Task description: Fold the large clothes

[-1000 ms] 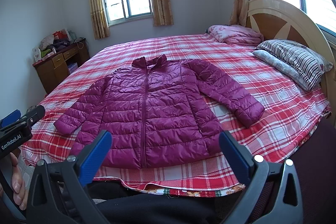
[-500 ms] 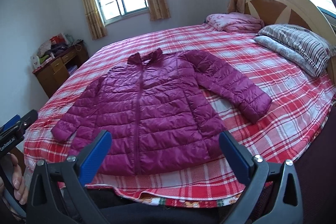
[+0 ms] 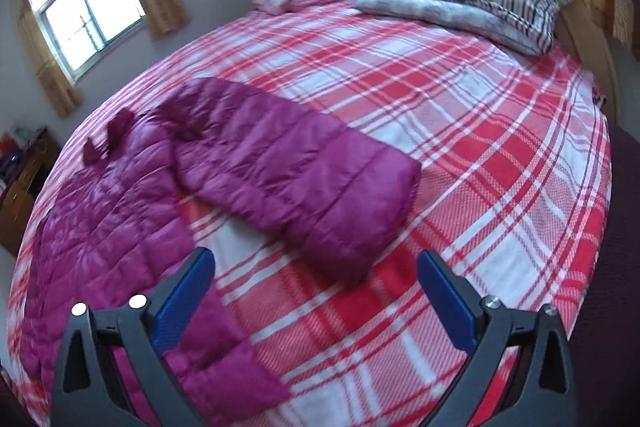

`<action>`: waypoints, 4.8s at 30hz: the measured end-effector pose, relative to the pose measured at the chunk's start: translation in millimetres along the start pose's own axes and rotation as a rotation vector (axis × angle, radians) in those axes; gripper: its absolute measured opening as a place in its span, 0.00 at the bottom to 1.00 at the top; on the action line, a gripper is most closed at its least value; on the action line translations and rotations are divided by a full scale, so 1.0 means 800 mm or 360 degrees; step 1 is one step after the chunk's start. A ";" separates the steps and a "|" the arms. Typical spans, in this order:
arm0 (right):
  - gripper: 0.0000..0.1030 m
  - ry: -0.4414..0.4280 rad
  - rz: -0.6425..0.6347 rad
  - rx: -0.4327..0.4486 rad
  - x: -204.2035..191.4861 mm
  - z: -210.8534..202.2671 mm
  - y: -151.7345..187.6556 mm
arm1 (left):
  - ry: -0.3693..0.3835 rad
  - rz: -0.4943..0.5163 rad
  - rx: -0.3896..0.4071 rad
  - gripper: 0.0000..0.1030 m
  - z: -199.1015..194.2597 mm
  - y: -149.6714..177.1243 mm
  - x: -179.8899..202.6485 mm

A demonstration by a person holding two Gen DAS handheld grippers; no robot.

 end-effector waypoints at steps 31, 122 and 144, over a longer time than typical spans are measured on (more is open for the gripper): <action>0.10 0.0272 -0.0481 0.0539 -0.064 0.036 -0.193 | -0.0082 -0.0087 -0.0249 0.99 0.182 0.006 0.011; 0.35 -0.0777 -0.1024 0.0026 -0.476 0.123 0.033 | -0.0211 -0.0110 -0.0352 0.99 0.226 0.026 -0.009; 0.25 -0.0434 -0.0550 0.0133 -0.353 0.194 -0.096 | 0.0116 0.0012 -0.0126 0.99 0.186 -0.092 0.153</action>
Point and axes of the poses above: each gripper's, at about its wrist camera, not at the fingertips, and z roughly the way its jaws point, x to its right, y to its underside, the point moved 6 cm from there along z, roughly the way its jaws point, and after that the axes turned 10 degrees about x, right-handed, at the moved point
